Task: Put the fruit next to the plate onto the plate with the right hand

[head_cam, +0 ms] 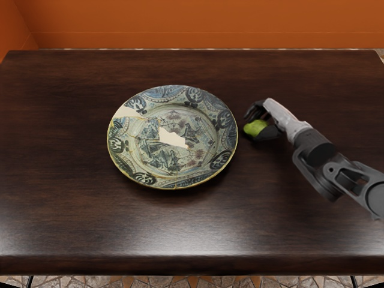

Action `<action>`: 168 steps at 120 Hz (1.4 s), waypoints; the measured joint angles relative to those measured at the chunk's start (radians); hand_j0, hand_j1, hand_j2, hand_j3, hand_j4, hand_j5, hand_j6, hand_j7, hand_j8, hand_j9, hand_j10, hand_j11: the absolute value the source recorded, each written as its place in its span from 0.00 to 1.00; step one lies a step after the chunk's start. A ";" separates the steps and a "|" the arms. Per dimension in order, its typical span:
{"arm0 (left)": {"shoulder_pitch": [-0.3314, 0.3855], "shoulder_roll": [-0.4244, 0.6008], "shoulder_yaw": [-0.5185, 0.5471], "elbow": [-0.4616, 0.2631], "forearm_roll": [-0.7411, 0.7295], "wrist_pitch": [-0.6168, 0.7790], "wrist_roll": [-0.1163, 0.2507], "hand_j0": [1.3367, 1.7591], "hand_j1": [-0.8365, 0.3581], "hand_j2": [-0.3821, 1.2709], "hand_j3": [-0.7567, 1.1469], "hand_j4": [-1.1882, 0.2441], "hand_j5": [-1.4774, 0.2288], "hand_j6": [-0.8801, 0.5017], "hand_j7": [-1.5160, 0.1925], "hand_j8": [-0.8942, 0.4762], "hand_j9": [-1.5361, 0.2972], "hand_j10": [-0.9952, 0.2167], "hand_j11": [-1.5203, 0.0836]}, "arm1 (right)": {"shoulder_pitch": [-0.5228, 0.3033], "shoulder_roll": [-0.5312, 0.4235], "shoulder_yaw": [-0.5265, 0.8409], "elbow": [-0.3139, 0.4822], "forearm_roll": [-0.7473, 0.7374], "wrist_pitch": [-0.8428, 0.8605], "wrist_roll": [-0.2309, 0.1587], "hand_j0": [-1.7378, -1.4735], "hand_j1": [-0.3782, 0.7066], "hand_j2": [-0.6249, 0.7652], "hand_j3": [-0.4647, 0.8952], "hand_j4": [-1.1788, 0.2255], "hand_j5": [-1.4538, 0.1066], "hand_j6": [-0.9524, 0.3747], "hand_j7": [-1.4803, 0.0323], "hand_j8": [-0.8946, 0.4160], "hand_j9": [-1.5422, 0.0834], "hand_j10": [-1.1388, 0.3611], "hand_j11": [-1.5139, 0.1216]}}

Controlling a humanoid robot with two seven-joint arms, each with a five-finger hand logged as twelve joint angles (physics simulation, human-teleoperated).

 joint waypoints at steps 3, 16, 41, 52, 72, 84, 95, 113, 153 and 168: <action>0.000 0.000 0.000 0.000 0.000 0.000 0.000 0.76 0.99 0.23 0.40 0.83 0.87 0.64 0.89 0.65 0.84 0.82 0.95 | 0.003 -0.004 0.001 0.001 0.000 0.002 0.000 0.31 0.60 0.70 0.34 0.38 0.39 0.23 0.42 0.33 0.42 0.42 0.40; 0.000 0.000 0.000 0.000 0.000 0.000 0.000 0.76 0.99 0.23 0.40 0.83 0.87 0.64 0.89 0.65 0.84 0.82 0.95 | 0.016 -0.029 0.004 0.023 0.002 0.007 -0.001 0.30 0.59 0.73 0.34 0.37 0.37 0.22 0.41 0.32 0.41 0.40 0.39; 0.000 0.000 0.000 0.000 0.000 0.000 0.000 0.76 0.99 0.23 0.40 0.83 0.87 0.64 0.89 0.65 0.84 0.82 0.95 | 0.026 -0.096 0.031 0.118 0.004 0.022 -0.002 0.30 0.60 0.76 0.34 0.37 0.36 0.21 0.40 0.30 0.41 0.40 0.39; 0.000 0.000 0.000 0.000 0.000 0.000 0.000 0.76 0.99 0.23 0.40 0.83 0.87 0.64 0.89 0.65 0.84 0.82 0.95 | 0.025 -0.122 0.045 0.167 0.006 0.027 -0.001 0.30 0.60 0.76 0.34 0.37 0.36 0.21 0.40 0.30 0.41 0.40 0.39; 0.000 0.000 0.000 0.000 0.000 0.000 0.000 0.76 0.99 0.23 0.40 0.83 0.87 0.64 0.89 0.65 0.84 0.82 0.95 | 0.025 -0.139 0.077 0.222 0.006 0.041 -0.002 0.30 0.59 0.76 0.34 0.37 0.36 0.21 0.40 0.29 0.41 0.39 0.40; 0.000 0.000 0.000 0.000 0.000 0.000 0.000 0.76 0.99 0.23 0.40 0.83 0.87 0.64 0.89 0.65 0.84 0.82 0.95 | 0.025 -0.130 0.090 0.241 0.007 0.046 -0.002 0.30 0.59 0.75 0.34 0.37 0.36 0.22 0.40 0.30 0.41 0.39 0.40; 0.000 0.000 0.000 0.000 0.000 0.000 0.000 0.76 0.99 0.23 0.40 0.83 0.87 0.64 0.89 0.65 0.84 0.82 0.95 | 0.025 -0.122 0.099 0.262 0.011 0.048 -0.002 0.30 0.59 0.75 0.34 0.37 0.36 0.22 0.41 0.30 0.41 0.39 0.40; 0.000 0.000 0.000 0.000 0.000 0.000 0.000 0.76 0.99 0.23 0.40 0.83 0.87 0.64 0.89 0.65 0.84 0.82 0.95 | 0.025 -0.102 0.107 0.287 0.015 0.049 -0.002 0.30 0.59 0.75 0.34 0.38 0.36 0.22 0.41 0.30 0.41 0.39 0.40; 0.000 0.000 0.000 0.000 0.000 0.000 0.000 0.76 0.99 0.23 0.40 0.83 0.87 0.64 0.89 0.65 0.84 0.82 0.95 | 0.041 -0.056 0.111 0.305 0.015 0.049 -0.005 0.30 0.59 0.74 0.34 0.37 0.37 0.22 0.41 0.29 0.42 0.39 0.40; 0.000 0.000 0.000 0.000 0.000 0.000 0.000 0.76 0.99 0.23 0.40 0.83 0.87 0.64 0.89 0.65 0.84 0.82 0.95 | 0.050 -0.033 0.111 0.308 0.015 0.049 -0.020 0.30 0.59 0.75 0.34 0.37 0.37 0.22 0.41 0.29 0.42 0.38 0.40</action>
